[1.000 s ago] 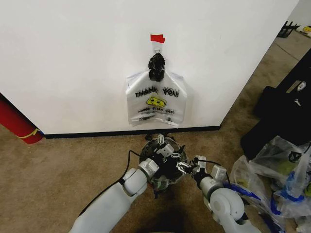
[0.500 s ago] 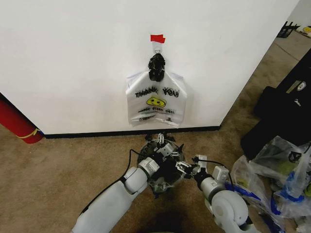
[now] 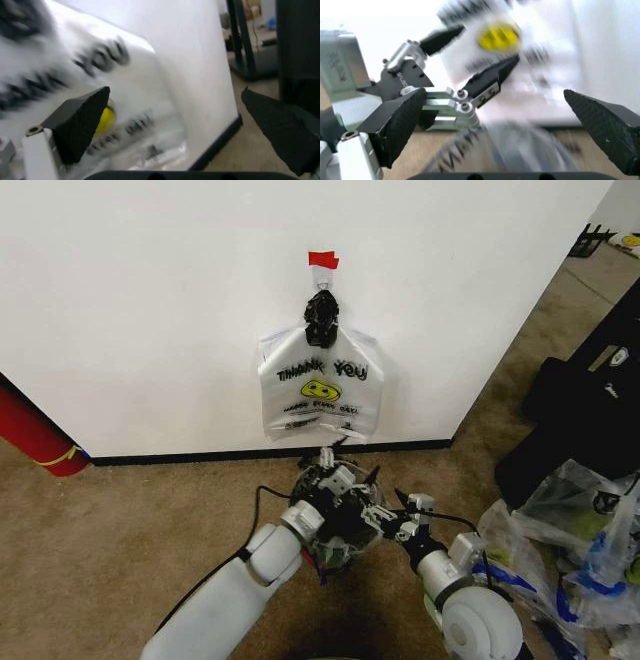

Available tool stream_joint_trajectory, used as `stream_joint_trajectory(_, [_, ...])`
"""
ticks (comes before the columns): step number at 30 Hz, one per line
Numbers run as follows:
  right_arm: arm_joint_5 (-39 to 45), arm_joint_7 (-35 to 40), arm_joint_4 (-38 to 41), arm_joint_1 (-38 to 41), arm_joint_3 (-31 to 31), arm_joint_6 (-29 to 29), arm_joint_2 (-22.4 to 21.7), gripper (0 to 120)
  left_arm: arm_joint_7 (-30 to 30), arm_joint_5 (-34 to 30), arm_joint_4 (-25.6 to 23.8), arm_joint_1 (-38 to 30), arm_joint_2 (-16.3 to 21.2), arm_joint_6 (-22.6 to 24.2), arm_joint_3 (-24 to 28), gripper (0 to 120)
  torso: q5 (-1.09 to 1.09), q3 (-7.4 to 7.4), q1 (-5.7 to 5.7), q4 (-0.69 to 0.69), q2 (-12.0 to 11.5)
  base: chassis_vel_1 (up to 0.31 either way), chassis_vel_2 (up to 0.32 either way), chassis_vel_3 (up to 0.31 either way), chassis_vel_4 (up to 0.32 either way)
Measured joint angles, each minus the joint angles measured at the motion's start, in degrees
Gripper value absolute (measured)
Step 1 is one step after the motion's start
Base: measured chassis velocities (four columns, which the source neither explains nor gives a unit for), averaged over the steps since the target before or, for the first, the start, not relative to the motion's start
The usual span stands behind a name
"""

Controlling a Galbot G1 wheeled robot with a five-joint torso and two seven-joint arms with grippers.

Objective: Pick up the garbage bag from the wall and place it over the trash bin.

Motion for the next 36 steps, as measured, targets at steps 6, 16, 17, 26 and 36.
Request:
stream_joint_trajectory(6, [-0.4, -21.6, -8.3, 0.6, 5.7, 14.9, 1.0, 100, -5.2, 0.2, -7.8, 7.2, -1.0, 2.3, -8.7, 100, -0.05, 0.0, 0.0, -0.03, 0.0, 0.0, 0.0, 0.0, 0.0])
stream_joint_trajectory(16, [3.6, -32.9, -14.9, 0.9, 11.9, 18.3, 0.5, 100, -12.2, 2.6, -15.8, 21.4, -2.6, 3.7, -14.8, 100, 0.0, -0.01, -0.01, 0.0, 0.0, 0.0, 0.0, 0.0, 0.0])
stream_joint_trajectory(17, [3.6, -32.9, -14.9, 0.9, 11.9, 18.3, 0.5, 100, -12.2, 2.6, -15.8, 21.4, -2.6, 3.7, -14.8, 100, 0.0, -0.01, -0.01, 0.0, 0.0, 0.0, 0.0, 0.0, 0.0])
stream_joint_trajectory(26, [-3.4, -39.9, -22.0, 0.9, 19.7, 24.4, -0.1, 100, -15.4, 6.5, -23.2, 30.9, -4.8, 4.1, -15.5, 100, 0.03, -0.01, -0.01, 0.0, 0.0, 0.0, 0.0, 0.0, 0.0])
stream_joint_trajectory(36, [-3.7, -61.7, -35.2, 7.0, 29.0, 18.6, -1.6, 98, -15.7, 9.6, -24.1, 33.5, -5.6, 2.8, -14.2, 100, 0.02, -0.01, 0.0, -0.03, 0.0, 0.0, 0.0, 0.0, 0.0])
